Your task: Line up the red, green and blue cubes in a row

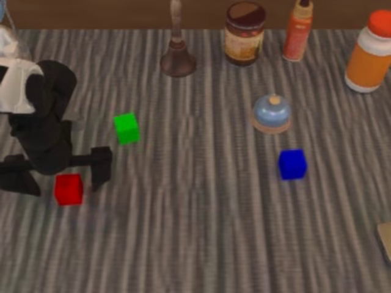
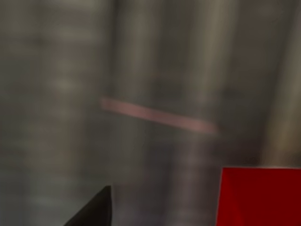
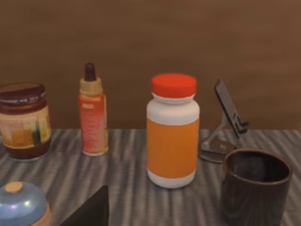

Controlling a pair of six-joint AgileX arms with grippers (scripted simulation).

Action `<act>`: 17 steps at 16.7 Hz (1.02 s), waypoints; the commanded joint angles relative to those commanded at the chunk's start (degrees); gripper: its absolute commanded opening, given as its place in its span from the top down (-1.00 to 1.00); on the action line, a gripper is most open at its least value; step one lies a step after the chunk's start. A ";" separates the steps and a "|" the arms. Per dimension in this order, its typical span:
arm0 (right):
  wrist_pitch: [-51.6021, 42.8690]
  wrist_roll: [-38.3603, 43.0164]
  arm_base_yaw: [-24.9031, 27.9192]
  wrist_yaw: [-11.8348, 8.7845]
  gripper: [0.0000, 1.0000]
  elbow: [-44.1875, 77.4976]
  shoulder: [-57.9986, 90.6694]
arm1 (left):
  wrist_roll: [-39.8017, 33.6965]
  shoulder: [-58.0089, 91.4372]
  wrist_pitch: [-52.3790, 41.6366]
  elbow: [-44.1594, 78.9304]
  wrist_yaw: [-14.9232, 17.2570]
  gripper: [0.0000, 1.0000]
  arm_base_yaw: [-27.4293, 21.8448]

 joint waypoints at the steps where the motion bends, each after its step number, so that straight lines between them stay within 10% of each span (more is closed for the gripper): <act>1: 0.00 0.00 0.00 0.00 -1.00 0.00 0.00 | 0.00 0.00 0.00 0.00 0.00 -1.00 0.00; 14: 0.00 0.00 0.00 0.00 -1.00 0.00 0.00 | 0.00 0.00 0.00 0.00 0.00 0.96 0.00; 17: 0.00 0.00 0.00 0.00 -1.00 0.00 0.00 | 0.00 0.00 0.00 0.00 0.00 1.00 0.00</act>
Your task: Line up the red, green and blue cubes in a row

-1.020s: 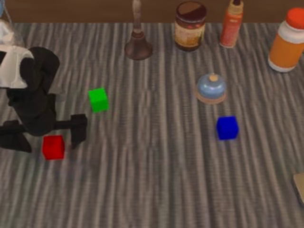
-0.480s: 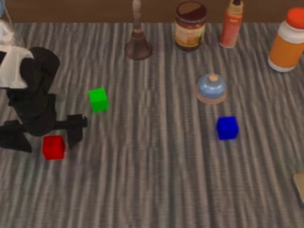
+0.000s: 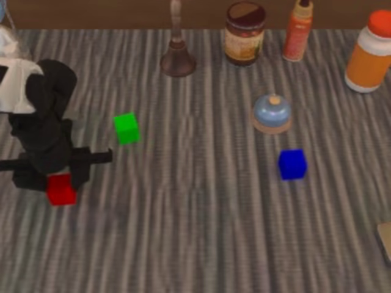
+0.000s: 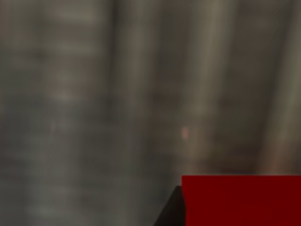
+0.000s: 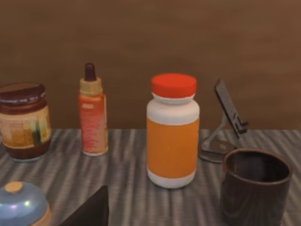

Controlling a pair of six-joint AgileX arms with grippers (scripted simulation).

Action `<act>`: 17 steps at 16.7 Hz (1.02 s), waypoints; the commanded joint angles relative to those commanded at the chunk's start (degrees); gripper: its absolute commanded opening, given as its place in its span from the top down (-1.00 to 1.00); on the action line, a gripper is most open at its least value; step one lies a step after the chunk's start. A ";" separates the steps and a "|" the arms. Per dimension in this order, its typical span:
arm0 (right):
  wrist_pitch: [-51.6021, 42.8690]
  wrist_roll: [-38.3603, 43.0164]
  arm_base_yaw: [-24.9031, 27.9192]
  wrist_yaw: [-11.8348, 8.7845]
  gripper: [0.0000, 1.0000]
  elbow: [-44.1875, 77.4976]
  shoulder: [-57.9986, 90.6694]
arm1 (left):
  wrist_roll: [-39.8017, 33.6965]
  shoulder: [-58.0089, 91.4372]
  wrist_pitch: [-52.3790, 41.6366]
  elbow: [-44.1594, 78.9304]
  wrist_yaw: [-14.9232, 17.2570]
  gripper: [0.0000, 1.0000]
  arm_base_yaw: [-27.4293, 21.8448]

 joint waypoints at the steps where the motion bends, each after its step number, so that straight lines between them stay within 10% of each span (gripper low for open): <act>1: 0.00 0.00 0.00 0.00 -1.00 0.00 0.00 | 0.00 0.00 0.00 0.00 0.00 1.00 0.00; 17: 0.00 0.00 0.00 0.00 -1.00 0.00 0.00 | 0.22 -9.64 -16.16 8.69 -0.62 1.00 1.17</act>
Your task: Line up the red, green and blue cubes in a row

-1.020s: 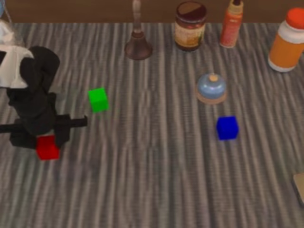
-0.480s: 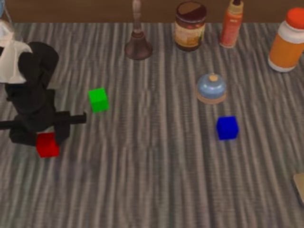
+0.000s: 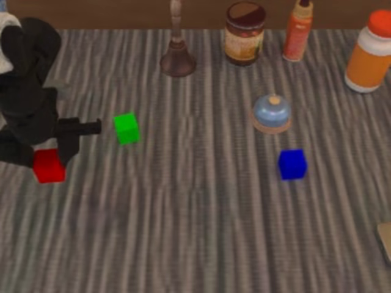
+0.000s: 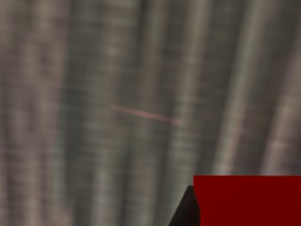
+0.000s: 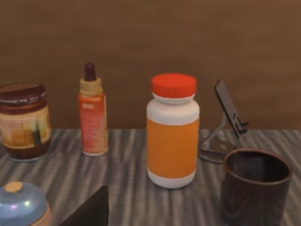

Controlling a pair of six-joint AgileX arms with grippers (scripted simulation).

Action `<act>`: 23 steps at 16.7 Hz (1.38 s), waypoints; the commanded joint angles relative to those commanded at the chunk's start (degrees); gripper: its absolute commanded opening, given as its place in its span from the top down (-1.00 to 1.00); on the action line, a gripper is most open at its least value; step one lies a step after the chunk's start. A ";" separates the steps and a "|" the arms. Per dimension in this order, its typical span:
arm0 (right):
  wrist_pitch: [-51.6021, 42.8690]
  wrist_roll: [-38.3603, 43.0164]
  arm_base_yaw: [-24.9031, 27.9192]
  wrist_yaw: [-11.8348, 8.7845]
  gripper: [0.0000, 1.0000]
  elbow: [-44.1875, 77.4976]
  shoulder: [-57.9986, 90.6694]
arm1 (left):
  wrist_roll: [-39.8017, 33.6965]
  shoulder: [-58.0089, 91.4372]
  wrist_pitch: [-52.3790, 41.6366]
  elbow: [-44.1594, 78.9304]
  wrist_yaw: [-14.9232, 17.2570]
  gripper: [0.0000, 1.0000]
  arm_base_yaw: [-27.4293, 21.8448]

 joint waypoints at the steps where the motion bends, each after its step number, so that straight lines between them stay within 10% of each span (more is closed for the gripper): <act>1: 0.00 0.00 0.00 0.00 -1.00 0.00 0.00 | 0.00 0.00 0.00 0.00 0.00 1.00 0.00; 6: 0.00 0.00 0.00 0.00 -1.00 0.00 0.00 | -3.55 -0.16 -0.58 -0.12 -0.19 1.00 -4.46; 15: 0.00 0.00 0.00 0.00 -1.00 0.00 0.00 | -23.98 -4.85 -3.56 -2.30 -0.92 1.00 -29.30; 23: 0.00 0.00 0.00 0.00 -1.00 0.00 0.00 | -25.92 -5.14 -2.61 -3.18 -1.00 1.00 -31.32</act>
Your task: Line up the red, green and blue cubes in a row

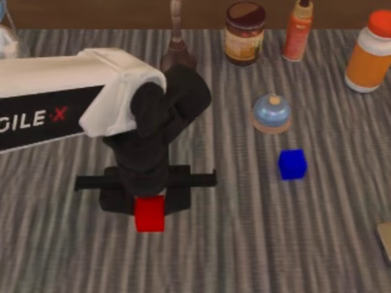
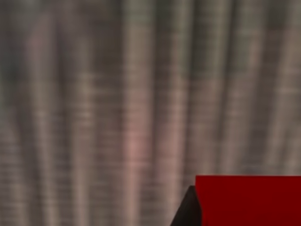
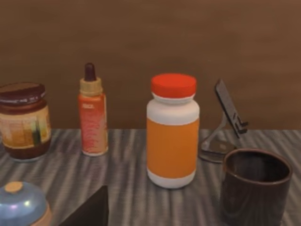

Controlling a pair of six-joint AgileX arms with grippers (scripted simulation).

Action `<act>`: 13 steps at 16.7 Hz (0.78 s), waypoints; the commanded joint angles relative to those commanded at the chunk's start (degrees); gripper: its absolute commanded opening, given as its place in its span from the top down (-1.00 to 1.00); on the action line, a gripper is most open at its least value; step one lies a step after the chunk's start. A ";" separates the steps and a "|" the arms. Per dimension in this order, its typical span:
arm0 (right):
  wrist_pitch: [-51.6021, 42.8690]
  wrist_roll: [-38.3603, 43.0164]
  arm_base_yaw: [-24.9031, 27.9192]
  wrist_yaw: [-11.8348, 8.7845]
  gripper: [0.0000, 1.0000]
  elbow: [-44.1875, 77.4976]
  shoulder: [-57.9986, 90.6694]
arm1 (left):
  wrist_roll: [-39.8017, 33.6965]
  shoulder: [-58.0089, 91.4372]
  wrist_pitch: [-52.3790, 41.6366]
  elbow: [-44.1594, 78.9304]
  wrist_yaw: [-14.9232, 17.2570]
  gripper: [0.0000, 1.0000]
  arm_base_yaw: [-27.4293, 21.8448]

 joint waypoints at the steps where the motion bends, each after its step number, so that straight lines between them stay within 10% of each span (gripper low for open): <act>1: 0.00 0.00 0.00 0.00 -1.00 0.00 0.00 | -0.01 0.48 1.37 -0.94 -0.01 1.00 0.03; 13: 0.00 0.00 0.00 0.00 -1.00 0.00 0.00 | -0.13 5.53 14.62 -8.96 -0.01 0.85 -0.25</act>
